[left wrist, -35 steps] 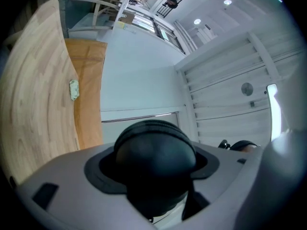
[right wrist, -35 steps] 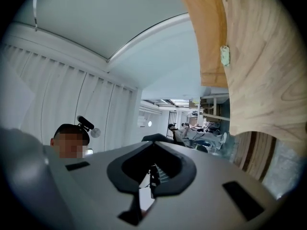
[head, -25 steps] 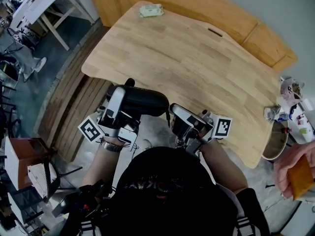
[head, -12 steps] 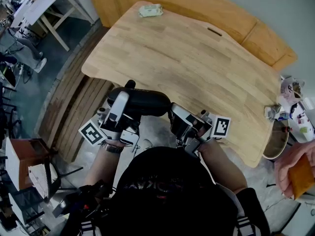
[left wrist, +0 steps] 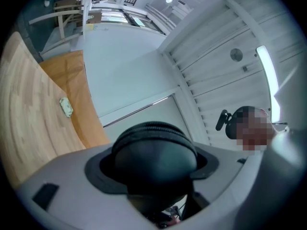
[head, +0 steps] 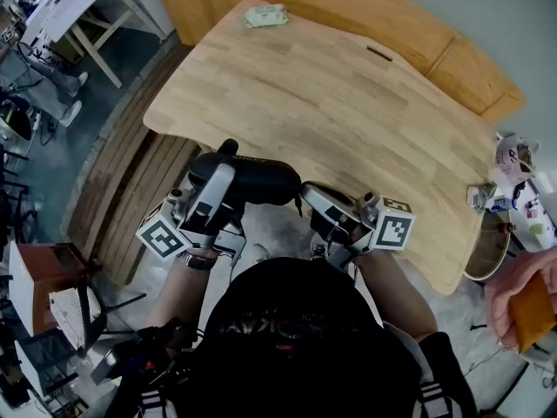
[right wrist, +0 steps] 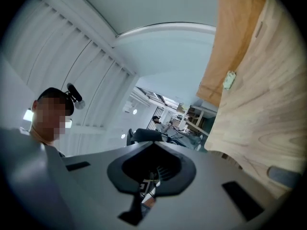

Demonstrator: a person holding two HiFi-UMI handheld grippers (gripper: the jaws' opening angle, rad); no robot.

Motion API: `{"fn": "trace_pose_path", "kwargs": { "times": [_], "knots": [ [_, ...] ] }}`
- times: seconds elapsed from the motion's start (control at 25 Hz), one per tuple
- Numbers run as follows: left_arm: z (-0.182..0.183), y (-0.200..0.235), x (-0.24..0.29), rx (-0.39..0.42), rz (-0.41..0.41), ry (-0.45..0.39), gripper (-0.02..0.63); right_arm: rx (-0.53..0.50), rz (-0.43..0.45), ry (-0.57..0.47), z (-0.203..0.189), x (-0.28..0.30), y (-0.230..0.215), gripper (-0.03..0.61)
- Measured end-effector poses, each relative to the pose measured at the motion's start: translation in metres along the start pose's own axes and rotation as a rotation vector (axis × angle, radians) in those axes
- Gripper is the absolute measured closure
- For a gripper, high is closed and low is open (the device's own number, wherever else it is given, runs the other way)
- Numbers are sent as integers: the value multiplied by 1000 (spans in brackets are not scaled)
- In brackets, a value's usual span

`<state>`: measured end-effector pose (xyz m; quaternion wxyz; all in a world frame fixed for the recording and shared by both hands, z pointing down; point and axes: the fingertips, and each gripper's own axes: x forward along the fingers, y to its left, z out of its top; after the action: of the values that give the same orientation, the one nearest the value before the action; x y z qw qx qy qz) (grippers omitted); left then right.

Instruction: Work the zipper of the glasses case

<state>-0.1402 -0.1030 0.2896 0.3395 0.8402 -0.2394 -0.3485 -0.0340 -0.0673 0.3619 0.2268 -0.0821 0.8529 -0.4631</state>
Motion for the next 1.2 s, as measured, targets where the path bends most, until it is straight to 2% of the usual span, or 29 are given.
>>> {"fn": "trace_pose_path", "kwargs": {
  "times": [0.12, 0.36, 0.68, 0.88, 1.12, 1.2],
  "knots": [
    [-4, -7, 3, 130, 7, 46, 268, -57, -33, 32, -1, -3, -1, 563],
    [-16, -17, 10, 359, 48, 126, 268, -62, -45, 41, -4, -7, -2, 563],
    [-31, -13, 14, 561, 124, 215, 268, -97, -51, 86, -16, 0, 1, 563],
    [-38, -8, 16, 636, 157, 259, 268, -96, -30, 107, -21, 9, 6, 563],
    [-49, -3, 16, 776, 192, 335, 268, -107, -2, 146, -29, 22, 12, 563],
    [-52, 0, 16, 799, 201, 356, 268, -108, 12, 155, -30, 26, 15, 563]
  ]
}}
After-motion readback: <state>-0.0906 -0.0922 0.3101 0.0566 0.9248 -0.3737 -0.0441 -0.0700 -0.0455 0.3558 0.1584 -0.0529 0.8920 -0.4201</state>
